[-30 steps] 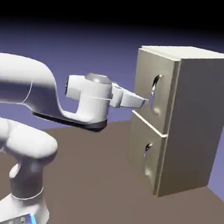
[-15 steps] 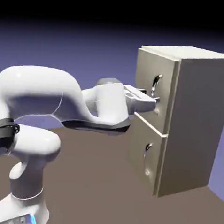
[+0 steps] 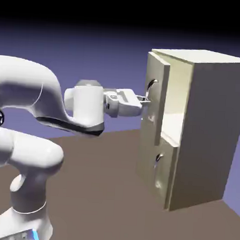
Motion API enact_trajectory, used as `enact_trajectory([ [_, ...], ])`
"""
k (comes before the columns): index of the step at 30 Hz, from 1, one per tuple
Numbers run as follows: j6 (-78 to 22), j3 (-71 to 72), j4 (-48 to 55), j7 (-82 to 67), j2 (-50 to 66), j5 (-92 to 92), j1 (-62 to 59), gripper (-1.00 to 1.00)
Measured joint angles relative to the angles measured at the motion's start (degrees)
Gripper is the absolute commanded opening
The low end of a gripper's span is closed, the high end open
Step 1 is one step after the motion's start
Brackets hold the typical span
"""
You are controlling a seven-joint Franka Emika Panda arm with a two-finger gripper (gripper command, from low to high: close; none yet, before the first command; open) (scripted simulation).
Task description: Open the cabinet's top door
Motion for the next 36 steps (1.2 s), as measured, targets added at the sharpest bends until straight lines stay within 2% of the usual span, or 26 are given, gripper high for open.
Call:
enact_trajectory([
  [8, 8.70, 14.81, 1.04, 6.81, 5.11, 5.48, -15.35, -1.00],
  [13, 4.56, 24.32, 0.21, 6.00, 5.14, 16.24, -18.18, -1.00],
  [24, 12.16, 46.91, 1.03, 6.34, 3.01, 32.63, -37.30, -1.00],
  [30, 1.09, 56.60, 3.28, 2.49, 4.59, 47.68, -35.92, -1.00],
  [36, -13.75, 67.89, 10.16, 1.36, 10.72, 61.14, -37.21, -1.00],
])
